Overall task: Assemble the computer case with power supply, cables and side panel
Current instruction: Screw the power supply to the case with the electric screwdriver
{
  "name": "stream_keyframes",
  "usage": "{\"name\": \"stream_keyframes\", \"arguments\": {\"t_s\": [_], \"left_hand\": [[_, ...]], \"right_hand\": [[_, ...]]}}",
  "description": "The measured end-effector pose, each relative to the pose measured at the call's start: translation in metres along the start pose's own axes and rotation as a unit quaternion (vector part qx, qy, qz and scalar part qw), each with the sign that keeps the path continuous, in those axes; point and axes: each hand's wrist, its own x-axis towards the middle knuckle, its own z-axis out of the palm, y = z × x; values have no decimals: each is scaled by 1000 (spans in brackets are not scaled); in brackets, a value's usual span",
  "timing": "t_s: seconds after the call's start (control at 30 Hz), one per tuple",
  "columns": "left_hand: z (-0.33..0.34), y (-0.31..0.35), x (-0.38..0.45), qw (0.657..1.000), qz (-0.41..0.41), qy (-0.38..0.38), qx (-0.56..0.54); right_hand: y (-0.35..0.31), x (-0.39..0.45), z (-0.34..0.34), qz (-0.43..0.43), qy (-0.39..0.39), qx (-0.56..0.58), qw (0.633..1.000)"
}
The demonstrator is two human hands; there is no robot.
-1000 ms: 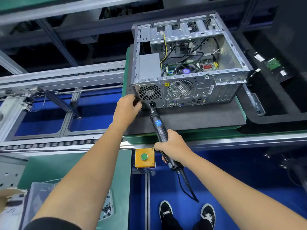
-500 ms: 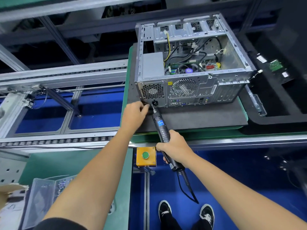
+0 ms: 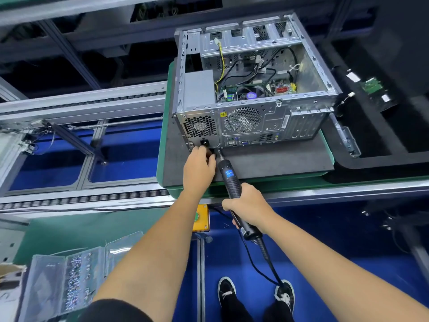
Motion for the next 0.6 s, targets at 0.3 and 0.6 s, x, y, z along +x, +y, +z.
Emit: {"name": "stream_keyframes", "arguments": {"t_s": [0.3, 0.6], "left_hand": [[0, -4, 6, 999, 22, -21, 31], [-2, 4, 11, 997, -69, -20, -39]], "right_hand": [[-3, 6, 2, -2, 5, 1, 1000], [-3, 5, 6, 8, 14, 1, 1000]]}}
